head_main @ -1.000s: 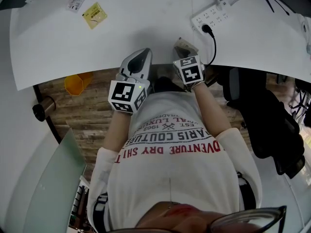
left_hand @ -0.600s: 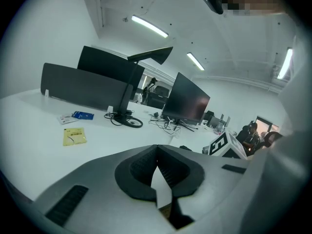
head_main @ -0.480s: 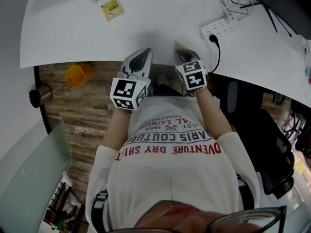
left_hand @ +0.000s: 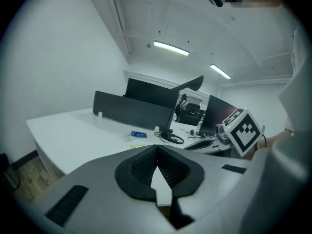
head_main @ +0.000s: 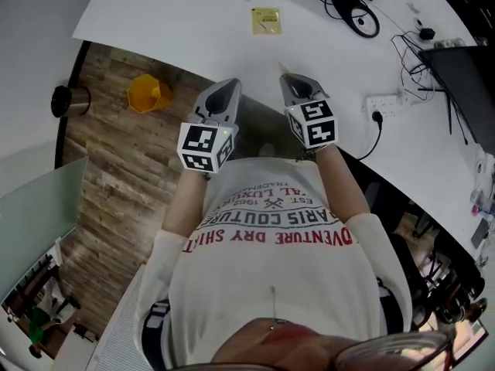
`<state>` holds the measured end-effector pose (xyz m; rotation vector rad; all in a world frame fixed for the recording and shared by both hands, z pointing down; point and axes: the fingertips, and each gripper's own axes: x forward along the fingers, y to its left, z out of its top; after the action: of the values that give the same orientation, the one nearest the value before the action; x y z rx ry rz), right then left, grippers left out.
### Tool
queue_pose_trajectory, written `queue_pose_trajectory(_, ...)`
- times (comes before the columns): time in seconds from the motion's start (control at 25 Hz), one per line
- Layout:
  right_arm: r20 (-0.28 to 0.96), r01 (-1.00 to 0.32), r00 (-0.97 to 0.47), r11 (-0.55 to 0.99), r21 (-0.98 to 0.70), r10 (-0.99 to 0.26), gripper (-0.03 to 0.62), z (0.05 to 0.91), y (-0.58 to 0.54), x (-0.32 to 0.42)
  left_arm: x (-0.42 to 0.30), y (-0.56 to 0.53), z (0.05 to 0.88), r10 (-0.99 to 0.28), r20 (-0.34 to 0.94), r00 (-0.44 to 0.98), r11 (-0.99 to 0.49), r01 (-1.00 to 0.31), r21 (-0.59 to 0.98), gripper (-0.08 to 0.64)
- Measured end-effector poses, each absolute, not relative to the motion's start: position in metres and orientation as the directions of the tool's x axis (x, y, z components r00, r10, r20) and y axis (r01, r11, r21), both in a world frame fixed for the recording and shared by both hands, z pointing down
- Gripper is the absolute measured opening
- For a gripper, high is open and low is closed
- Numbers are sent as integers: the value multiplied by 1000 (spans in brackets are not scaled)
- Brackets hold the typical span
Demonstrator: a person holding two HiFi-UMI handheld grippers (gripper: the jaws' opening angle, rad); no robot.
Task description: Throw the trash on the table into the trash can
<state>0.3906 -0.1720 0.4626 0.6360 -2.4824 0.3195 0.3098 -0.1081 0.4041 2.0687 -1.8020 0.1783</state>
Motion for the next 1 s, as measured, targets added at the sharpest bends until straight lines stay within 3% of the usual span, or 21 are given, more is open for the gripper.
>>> queue_pose_trajectory(0.28,540,-274,-818,960,-58,-201,26,441,-135,203,146,-64,397,-942,335,-29,104,-972,209,23)
queue_pose_trajectory(0.68,541,38,-834,990,-138,107,26,461,-23,-66,-100,50,422,-875,393,-282,391,-890,234,23)
queue_pose_trajectory(1.0,559,341,-749,930,-136,357,26,515,72,-204,-213,141,468,-751,433,-499,637,-721,274,23)
